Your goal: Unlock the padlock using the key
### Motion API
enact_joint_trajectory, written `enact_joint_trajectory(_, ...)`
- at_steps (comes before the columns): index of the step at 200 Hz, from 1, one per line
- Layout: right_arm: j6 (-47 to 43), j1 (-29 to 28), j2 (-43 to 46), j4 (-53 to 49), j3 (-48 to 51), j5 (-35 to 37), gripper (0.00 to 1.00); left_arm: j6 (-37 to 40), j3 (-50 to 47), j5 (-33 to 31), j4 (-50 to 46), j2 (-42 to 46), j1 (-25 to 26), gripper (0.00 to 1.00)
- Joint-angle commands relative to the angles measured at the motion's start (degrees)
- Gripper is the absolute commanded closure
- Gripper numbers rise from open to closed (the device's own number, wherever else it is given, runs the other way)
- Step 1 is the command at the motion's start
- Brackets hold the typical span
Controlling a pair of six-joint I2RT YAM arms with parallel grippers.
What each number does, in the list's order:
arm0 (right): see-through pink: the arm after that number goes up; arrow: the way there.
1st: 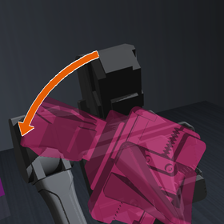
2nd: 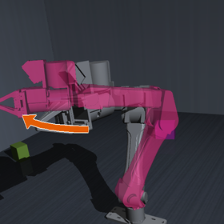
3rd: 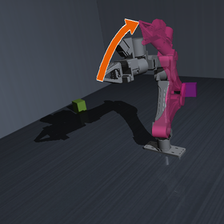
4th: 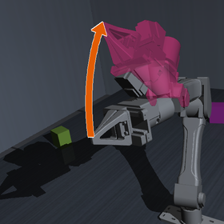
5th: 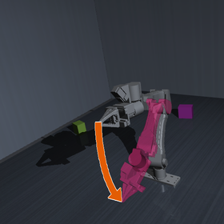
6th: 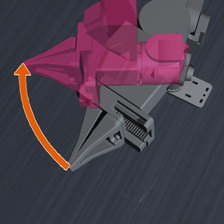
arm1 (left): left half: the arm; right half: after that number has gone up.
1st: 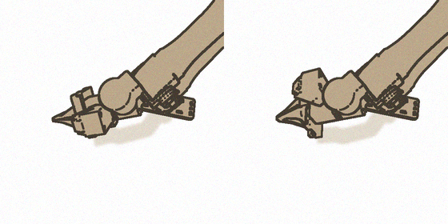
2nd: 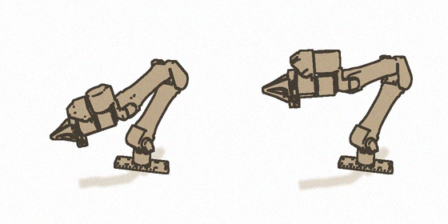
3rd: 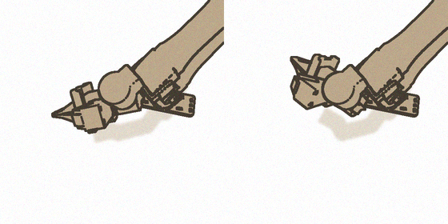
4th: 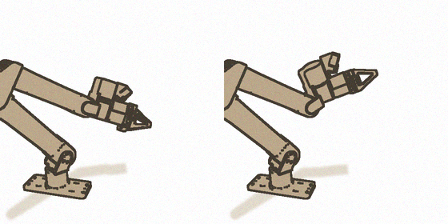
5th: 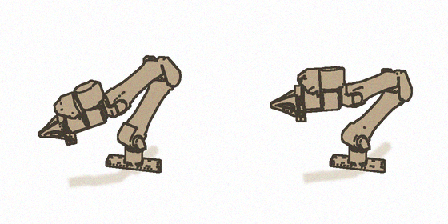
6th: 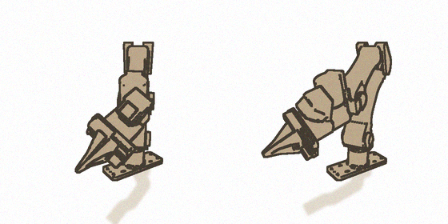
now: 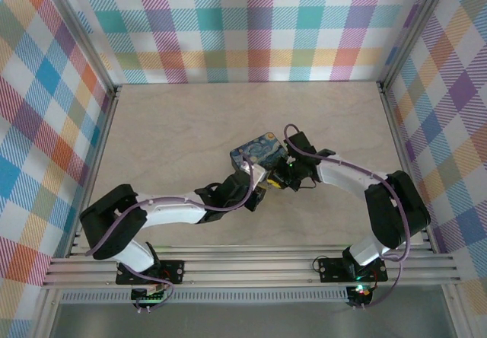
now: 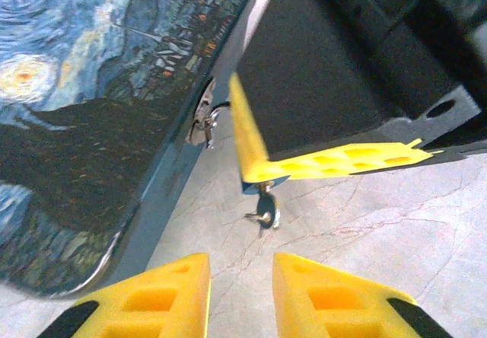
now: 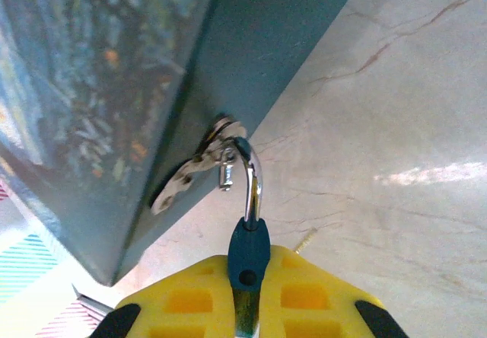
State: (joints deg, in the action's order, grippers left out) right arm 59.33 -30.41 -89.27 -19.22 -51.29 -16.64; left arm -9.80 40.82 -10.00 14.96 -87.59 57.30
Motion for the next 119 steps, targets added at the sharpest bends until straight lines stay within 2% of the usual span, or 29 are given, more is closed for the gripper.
enact_joint_trajectory(1,-5.20,0.94,1.56,2.16,1.61,0.15,1.00,-3.98,-2.60,-0.73,-2.01,3.21,-0.26,0.72)
enact_joint_trajectory(88,-4.70,3.43,1.62,12.71,4.31,-0.47,1.00,-5.60,-3.75,-3.49,-7.33,7.78,-0.43,0.71)
enact_joint_trajectory(119,-2.91,3.62,-0.03,18.10,5.08,0.13,1.00,-6.28,-3.22,-4.30,-8.74,7.87,-0.61,0.67)
